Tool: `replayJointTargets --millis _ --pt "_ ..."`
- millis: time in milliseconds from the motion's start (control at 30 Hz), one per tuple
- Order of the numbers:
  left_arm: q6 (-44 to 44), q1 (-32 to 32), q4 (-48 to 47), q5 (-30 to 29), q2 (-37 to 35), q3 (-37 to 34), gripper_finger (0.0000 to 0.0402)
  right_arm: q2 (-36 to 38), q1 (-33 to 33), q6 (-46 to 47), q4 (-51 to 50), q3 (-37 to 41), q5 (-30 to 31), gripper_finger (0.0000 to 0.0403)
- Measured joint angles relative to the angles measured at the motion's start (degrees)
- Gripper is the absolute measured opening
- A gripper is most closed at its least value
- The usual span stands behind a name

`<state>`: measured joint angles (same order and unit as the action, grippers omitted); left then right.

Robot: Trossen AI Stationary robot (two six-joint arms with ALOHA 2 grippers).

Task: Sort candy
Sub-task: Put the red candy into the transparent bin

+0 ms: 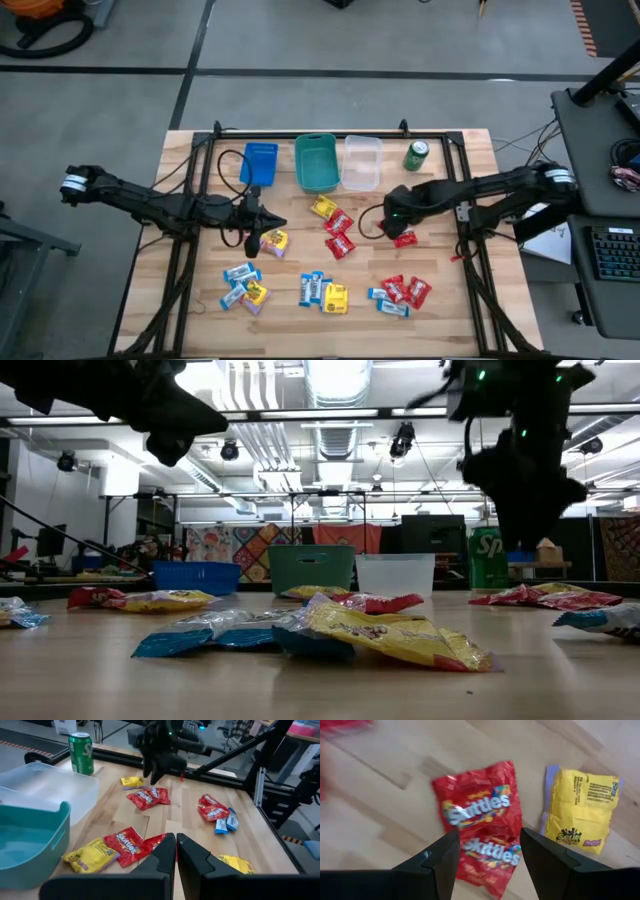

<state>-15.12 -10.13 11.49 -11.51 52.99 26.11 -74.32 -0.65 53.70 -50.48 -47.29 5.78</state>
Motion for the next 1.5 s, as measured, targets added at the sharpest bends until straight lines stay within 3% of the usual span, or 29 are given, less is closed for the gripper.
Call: replayJointTargets --millis 233,500,633,900,1133,1500 --pt "-0.4 0.0 0.0 0.0 1.3 0.0 0.0 -7.6 0.0 -4.7 1.0 0.0 1.2 0.0201" --pt "-1.5 0.0 0.0 0.0 2.9 0.0 0.0 -11.1 -0.2 -8.5 8.3 0.1 2.4 0.0193" --pt "-2.4 0.0 0.0 0.0 3.7 0.0 0.0 -12.8 -0.2 -10.5 12.2 0.3 2.5 0.0154" --pt "-3.0 0.0 0.0 0.0 4.2 0.0 0.0 -15.1 -0.1 -14.2 15.2 0.3 2.9 0.0031" --pt "-3.4 0.0 0.0 0.0 4.2 0.1 0.0 -11.9 -0.1 -17.3 15.0 0.7 2.9 0.0011" --pt "-5.2 0.0 0.3 -0.2 4.1 0.1 0.0 1.5 -0.2 -23.8 19.1 0.7 4.7 0.001"
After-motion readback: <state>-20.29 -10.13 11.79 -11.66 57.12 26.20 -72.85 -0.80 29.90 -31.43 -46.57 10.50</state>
